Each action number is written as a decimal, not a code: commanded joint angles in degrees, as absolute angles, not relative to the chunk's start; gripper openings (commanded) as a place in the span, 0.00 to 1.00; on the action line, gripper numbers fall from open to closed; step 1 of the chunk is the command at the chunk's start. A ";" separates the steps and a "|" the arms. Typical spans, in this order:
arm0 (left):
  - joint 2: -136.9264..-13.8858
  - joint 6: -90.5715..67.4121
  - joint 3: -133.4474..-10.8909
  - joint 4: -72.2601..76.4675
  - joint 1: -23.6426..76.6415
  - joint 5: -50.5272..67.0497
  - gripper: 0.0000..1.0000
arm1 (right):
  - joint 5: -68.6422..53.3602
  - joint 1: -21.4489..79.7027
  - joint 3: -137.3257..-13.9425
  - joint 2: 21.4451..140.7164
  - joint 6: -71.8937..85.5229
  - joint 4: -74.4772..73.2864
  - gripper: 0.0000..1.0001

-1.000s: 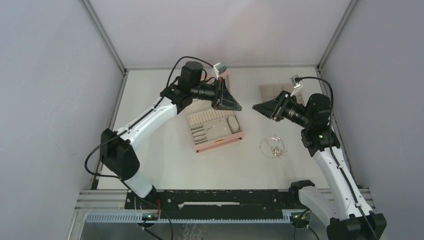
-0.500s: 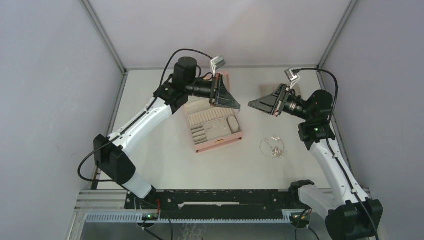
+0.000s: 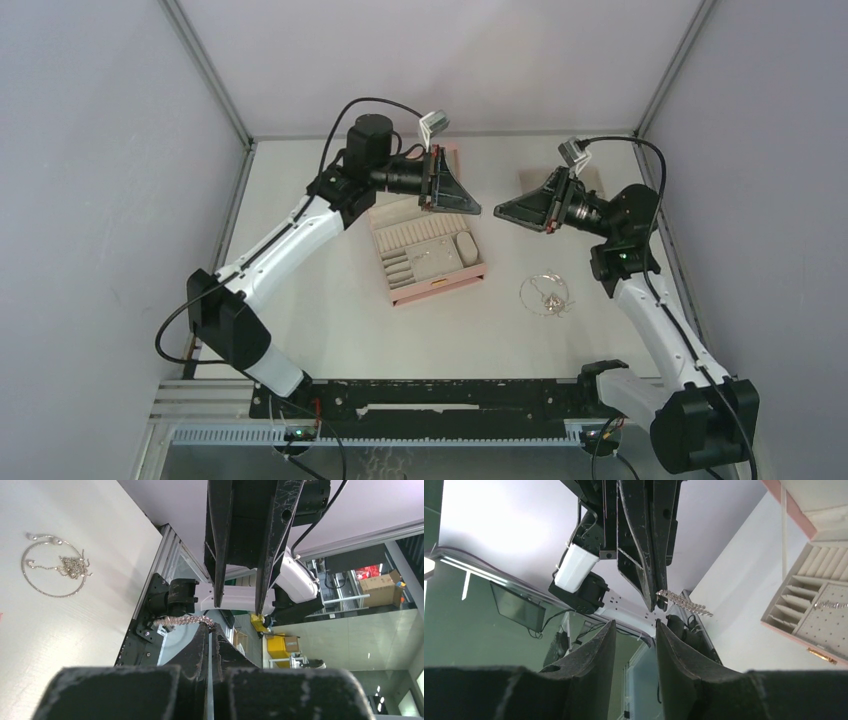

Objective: Organize the mixed jewelry
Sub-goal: Pick up the jewelry from the center of the board.

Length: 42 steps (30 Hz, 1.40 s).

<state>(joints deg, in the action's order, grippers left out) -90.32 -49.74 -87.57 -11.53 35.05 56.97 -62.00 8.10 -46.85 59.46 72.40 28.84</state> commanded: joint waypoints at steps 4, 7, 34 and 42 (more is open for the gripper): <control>-88.58 -51.59 -85.51 -9.87 34.63 55.20 0.00 | -60.13 9.90 -41.42 59.76 81.73 36.66 0.45; -88.75 -51.83 -85.60 -9.84 34.58 54.73 0.00 | -59.25 11.08 -40.76 60.10 82.61 37.40 0.47; -91.26 -53.82 -87.77 -7.45 34.48 56.59 0.00 | -56.44 12.93 -40.07 71.59 97.89 61.05 0.43; -91.95 -55.39 -87.79 -5.54 34.45 56.69 0.00 | -57.22 12.26 -40.01 71.63 98.00 61.53 0.37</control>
